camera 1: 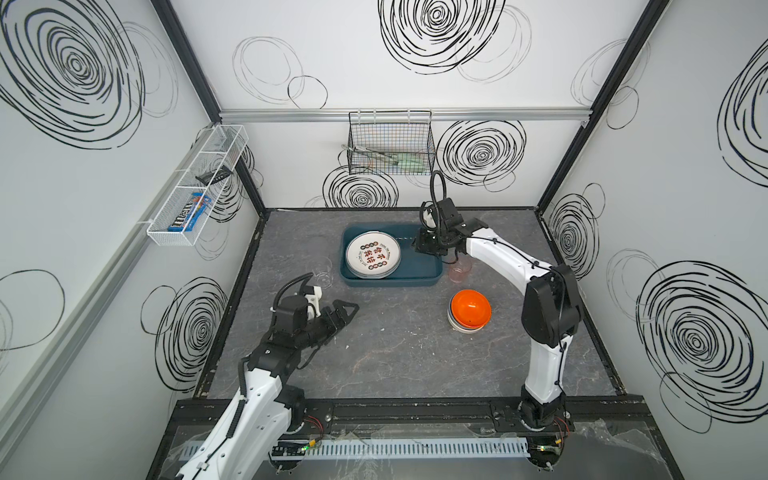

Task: Place the mixed dishes into the plastic bin
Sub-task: 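Open the right gripper and draw it back from the bin, then move the right gripper to the orange bowl rim atop the bowl stack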

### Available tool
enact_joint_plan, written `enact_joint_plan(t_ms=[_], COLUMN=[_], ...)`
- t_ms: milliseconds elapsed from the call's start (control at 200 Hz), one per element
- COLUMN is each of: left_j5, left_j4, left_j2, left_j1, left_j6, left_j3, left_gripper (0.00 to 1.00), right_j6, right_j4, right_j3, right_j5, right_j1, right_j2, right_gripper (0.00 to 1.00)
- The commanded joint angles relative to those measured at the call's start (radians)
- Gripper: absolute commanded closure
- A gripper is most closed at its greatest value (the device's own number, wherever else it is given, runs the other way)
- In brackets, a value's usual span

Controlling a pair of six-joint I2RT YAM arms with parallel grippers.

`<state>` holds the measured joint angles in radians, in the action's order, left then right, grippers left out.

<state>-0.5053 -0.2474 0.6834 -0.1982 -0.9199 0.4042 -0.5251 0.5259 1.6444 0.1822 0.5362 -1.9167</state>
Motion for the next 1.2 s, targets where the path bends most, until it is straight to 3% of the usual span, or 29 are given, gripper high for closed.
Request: enact_joint_plan(t_ms=[0, 395, 665, 976, 1196], left_j5=[0.034, 0.105, 0.162, 0.225, 0.244], left_j4=[-0.018, -0.061, -0.044, -0.002, 0.034], left_j2=[0.028, 0.19, 0.297, 0.371, 0.369], left_j1=[-0.033, -0.222, -0.373, -0.509, -0.545], left_j6=[0.075, 0.218, 0.272, 0.278, 0.256], left_j3=[0.067, 0.218, 0.298, 0.317, 0.285], left_gripper=[0.08, 0.1, 0.1, 0.1, 0.1], right_j6=[0.021, 0.068, 0.074, 0.056, 0.028], right_j4=[0.05, 0.186, 0.34, 0.411, 0.381], right_j3=[-0.049, -0.369, -0.477, -0.589, -0.673], right_j5=[-0.008, -0.016, -0.08, -0.142, -0.081], right_j1=[-0.01, -0.112, -0.23, -0.286, -0.297], right_j2=[0.075, 0.428, 0.598, 0.648, 0.627], right_gripper=[0.61, 0.59, 0.6, 0.55, 0.59])
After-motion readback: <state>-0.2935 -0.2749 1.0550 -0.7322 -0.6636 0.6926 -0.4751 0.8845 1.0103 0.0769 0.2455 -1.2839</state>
